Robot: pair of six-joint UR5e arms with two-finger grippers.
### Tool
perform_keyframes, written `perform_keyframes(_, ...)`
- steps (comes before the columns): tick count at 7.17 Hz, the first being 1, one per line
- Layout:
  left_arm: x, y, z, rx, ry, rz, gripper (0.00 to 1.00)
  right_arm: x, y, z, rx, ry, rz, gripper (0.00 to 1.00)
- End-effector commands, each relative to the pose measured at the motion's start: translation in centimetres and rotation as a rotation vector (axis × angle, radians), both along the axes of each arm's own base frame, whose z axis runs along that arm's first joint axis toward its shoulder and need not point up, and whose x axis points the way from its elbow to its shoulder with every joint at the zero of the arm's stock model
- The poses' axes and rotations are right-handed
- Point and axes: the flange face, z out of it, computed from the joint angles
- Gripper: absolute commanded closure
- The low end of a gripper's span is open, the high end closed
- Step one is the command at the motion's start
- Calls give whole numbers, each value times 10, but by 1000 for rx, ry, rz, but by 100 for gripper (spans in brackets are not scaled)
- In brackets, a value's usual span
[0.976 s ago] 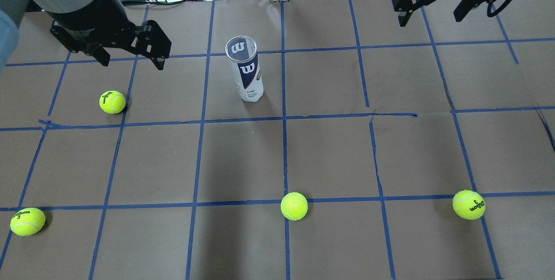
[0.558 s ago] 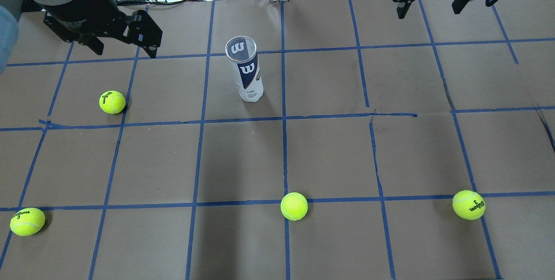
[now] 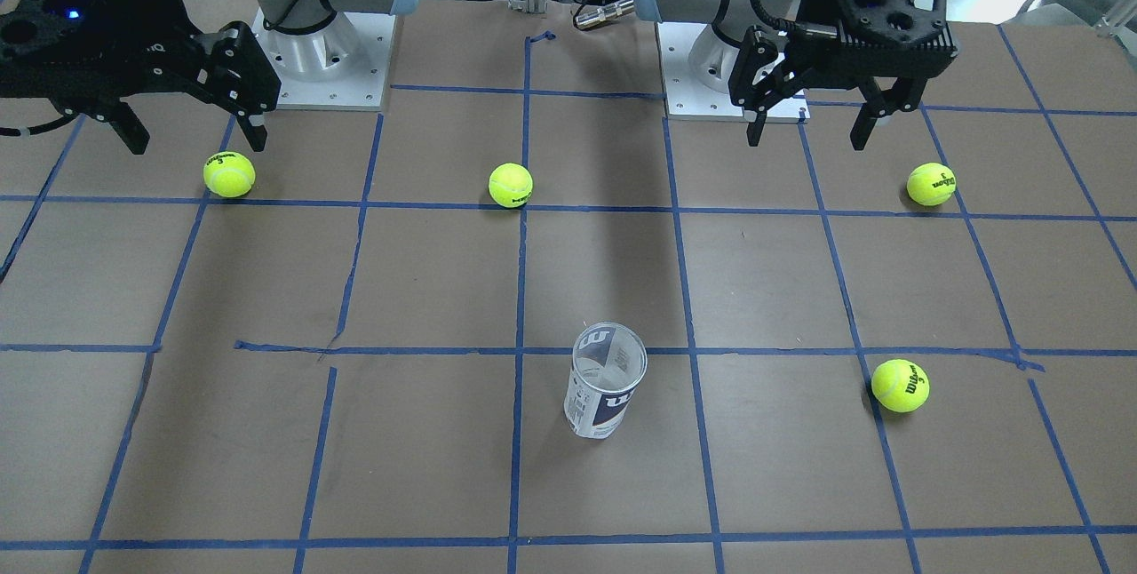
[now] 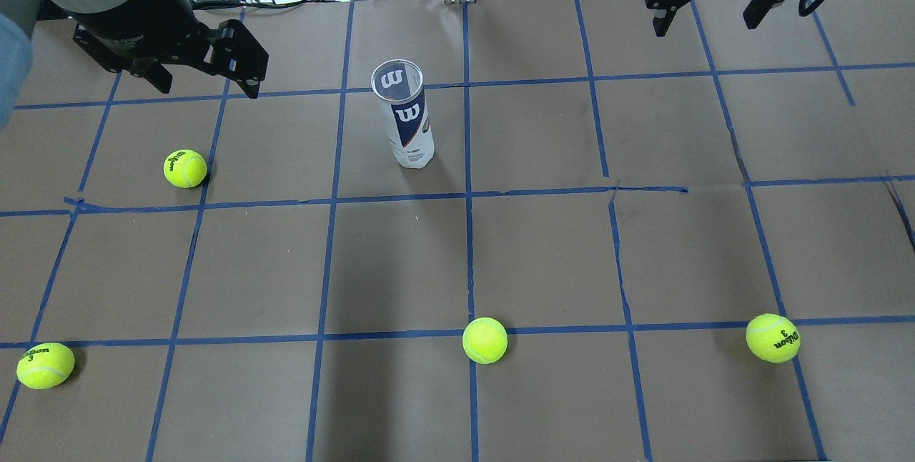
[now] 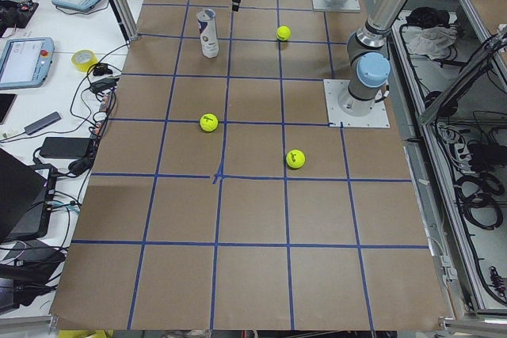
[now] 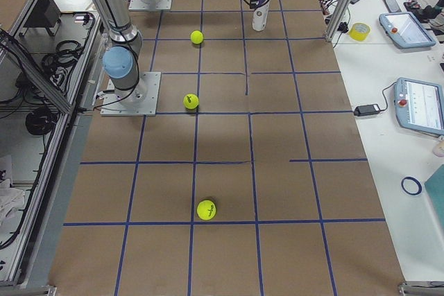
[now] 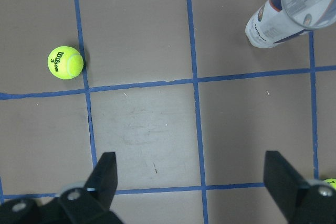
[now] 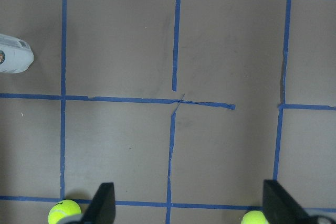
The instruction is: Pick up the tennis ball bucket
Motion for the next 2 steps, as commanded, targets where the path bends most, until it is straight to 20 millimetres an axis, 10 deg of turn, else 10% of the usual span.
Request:
perform_keyframes(1, 0, 5, -3, 5, 0, -1, 0, -1, 0, 0, 0, 1, -1, 0)
perform_keyframes(2, 1, 6, -3, 5, 0, 0, 0, 0, 0, -1, 2, 1, 2, 0)
